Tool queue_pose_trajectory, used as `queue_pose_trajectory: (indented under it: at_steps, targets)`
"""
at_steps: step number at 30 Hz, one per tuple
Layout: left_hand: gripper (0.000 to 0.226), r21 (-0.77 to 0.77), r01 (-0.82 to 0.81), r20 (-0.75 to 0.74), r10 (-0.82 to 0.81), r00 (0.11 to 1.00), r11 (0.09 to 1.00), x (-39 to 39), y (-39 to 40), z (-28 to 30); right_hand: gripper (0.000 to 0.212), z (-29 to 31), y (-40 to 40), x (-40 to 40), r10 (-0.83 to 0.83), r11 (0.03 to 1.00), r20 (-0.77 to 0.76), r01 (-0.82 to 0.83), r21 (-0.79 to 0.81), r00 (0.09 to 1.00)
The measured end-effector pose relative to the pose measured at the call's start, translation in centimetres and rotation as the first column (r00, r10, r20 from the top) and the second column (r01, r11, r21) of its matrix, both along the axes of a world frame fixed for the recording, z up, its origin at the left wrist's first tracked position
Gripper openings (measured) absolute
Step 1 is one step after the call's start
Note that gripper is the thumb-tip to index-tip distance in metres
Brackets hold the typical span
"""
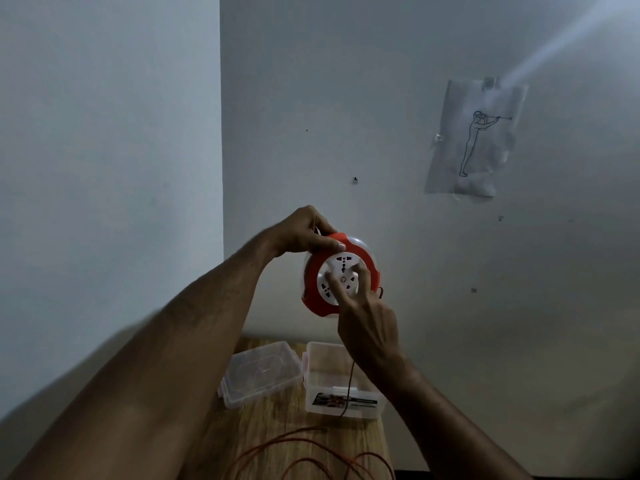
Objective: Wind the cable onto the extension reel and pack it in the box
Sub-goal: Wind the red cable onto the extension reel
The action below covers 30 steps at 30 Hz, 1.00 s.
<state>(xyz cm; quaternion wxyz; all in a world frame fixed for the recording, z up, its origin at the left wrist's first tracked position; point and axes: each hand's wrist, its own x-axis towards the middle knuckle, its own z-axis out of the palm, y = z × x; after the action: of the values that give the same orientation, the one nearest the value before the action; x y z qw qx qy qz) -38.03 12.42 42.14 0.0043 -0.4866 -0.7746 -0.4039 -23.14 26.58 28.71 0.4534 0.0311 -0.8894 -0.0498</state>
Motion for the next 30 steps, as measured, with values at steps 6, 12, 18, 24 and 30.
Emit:
queue_pose_trajectory:
  at_steps: [6, 12, 18, 24, 30]
  targets:
    - [0.030, -0.033, 0.024, 0.001, -0.024, 1.000, 0.999, 0.6, 0.8, -0.2, 0.075, 1.0, 1.1, 0.1, -0.072, 0.978, -0.058, 0.082, 0.194, 0.996]
    - [0.030, -0.039, 0.032, -0.009, -0.032, 0.999, 0.999, 1.0, 1.3, -0.1, 0.067, 2.3, 1.0, -0.2, 0.002, 1.000, -0.066, -0.002, 0.004, 0.998]
    - [0.030, -0.024, 0.027, -0.046, -0.028, 0.999, 0.999, 1.5, 2.0, 0.2, 0.064, 2.9, -1.8, -0.2, 0.019, 0.716, -0.178, -0.138, -0.685, 0.984]
    - [0.033, -0.056, 0.005, -0.134, -0.012, 0.991, 0.998, 1.7, 2.4, 0.2, 0.049, 3.2, -4.6, -1.1, 0.001, -0.149, -0.198, -0.195, -0.969, 0.980]
    - [0.029, -0.090, 0.026, -0.130, -0.038, 0.991, 0.996, 1.8, 2.1, -0.5, 0.062, 6.6, -4.3, -0.5, -0.108, -0.941, -0.374, -0.216, -0.259, 0.921]
